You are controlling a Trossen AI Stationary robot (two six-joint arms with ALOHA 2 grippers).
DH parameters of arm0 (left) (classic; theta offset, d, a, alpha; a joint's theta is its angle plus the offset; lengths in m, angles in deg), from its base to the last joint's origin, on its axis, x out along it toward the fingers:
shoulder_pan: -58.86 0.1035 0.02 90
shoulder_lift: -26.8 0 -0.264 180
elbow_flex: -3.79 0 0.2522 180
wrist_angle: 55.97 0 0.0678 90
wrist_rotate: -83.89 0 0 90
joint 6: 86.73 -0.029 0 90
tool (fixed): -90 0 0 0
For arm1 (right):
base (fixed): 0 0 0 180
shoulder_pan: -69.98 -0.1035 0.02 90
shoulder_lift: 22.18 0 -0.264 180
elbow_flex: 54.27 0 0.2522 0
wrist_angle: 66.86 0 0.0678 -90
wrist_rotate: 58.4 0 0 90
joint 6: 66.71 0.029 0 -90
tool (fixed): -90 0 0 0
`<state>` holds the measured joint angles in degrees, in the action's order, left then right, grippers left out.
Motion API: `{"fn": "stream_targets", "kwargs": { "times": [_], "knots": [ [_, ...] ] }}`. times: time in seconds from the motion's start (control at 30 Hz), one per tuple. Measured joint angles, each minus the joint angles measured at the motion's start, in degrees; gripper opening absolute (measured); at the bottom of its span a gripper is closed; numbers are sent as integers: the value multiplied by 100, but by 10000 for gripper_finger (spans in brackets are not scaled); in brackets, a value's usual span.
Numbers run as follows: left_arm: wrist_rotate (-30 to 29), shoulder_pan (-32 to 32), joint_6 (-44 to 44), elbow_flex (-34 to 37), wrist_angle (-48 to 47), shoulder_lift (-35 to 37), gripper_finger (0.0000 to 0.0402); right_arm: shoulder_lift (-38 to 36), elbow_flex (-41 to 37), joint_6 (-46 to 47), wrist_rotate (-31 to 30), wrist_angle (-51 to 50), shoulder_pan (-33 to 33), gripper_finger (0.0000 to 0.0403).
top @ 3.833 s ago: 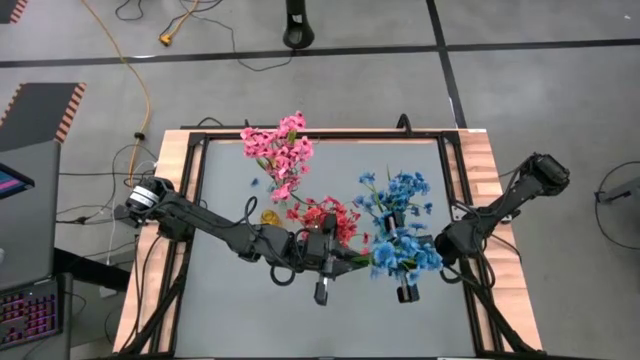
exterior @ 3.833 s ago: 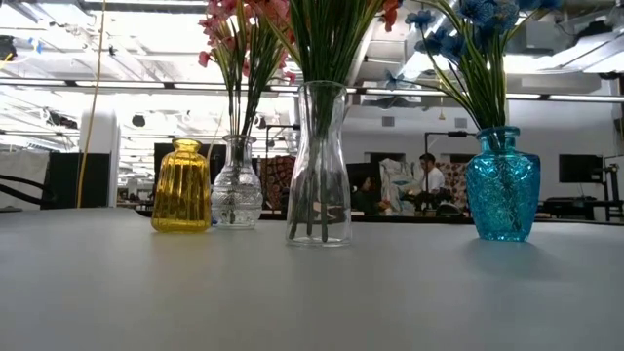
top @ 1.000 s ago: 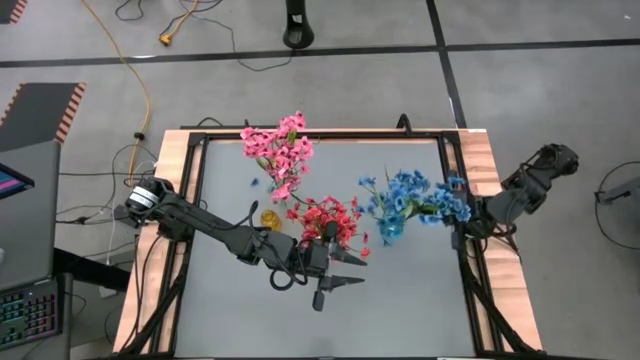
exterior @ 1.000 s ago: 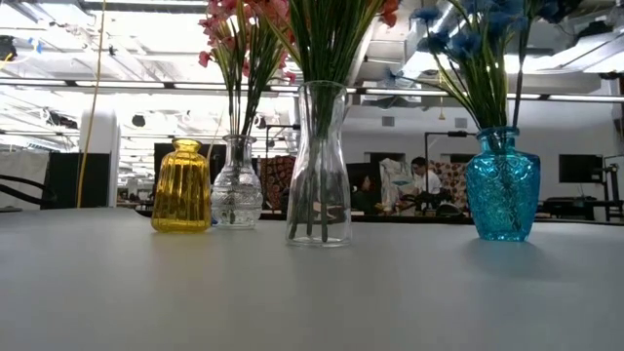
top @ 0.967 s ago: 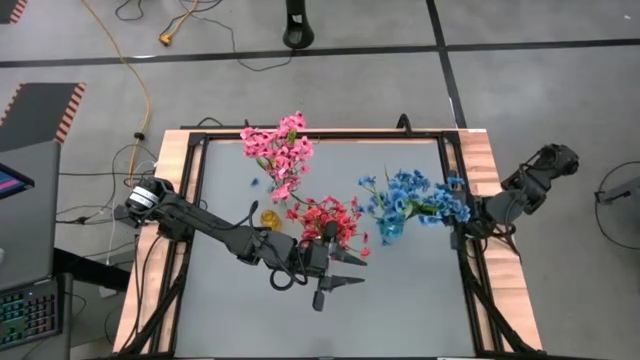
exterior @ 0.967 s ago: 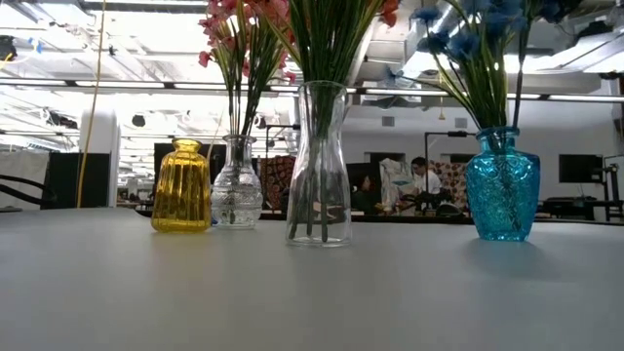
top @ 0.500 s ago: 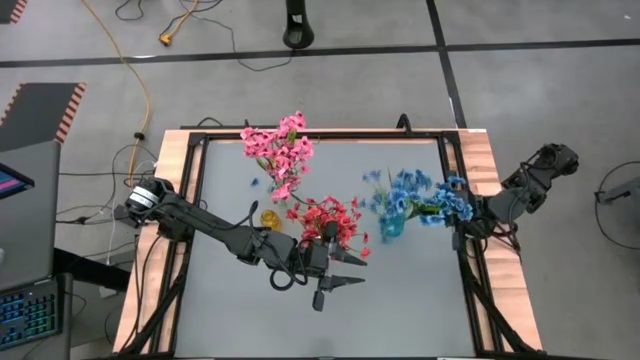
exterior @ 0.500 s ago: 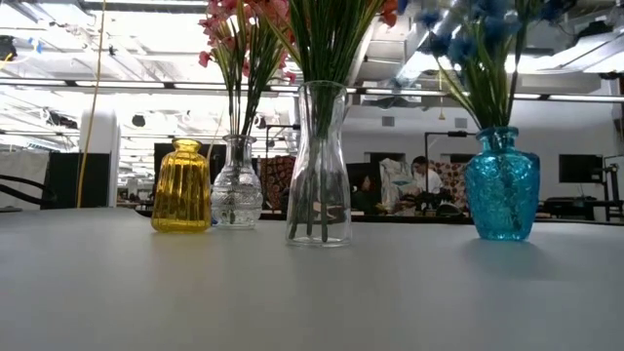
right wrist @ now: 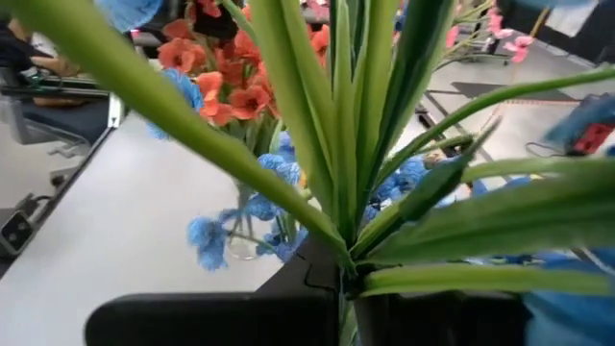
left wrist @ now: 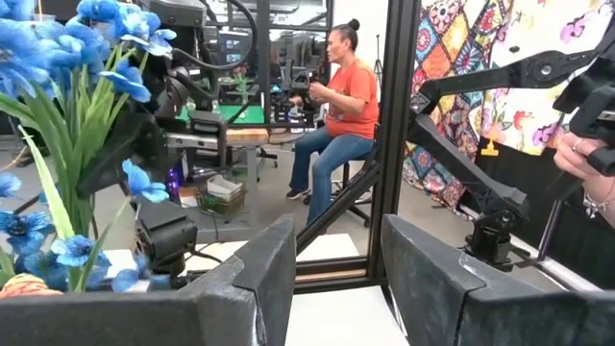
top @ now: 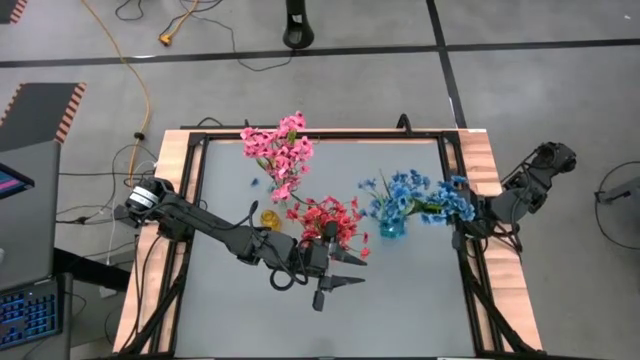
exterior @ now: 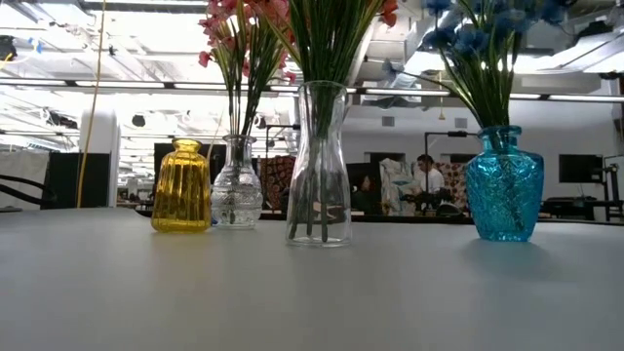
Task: Sort flowers into vase by color
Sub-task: Put the blue flowers into the blue vase
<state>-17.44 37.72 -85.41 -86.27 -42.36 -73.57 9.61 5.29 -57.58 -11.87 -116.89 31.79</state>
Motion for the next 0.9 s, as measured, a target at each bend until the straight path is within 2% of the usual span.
{"fn": "stream_targets", "kwargs": {
  "times": [0.33, 0.9],
  "knots": [
    [0, 0, 0, 0, 0, 0, 142, 244, -290, -5, -58, -28, 7, 36],
    [2, 0, 86, 0, -2, 0, 142, 1001, -651, 1070, -331, -24, 7, 36]
  ]
}}
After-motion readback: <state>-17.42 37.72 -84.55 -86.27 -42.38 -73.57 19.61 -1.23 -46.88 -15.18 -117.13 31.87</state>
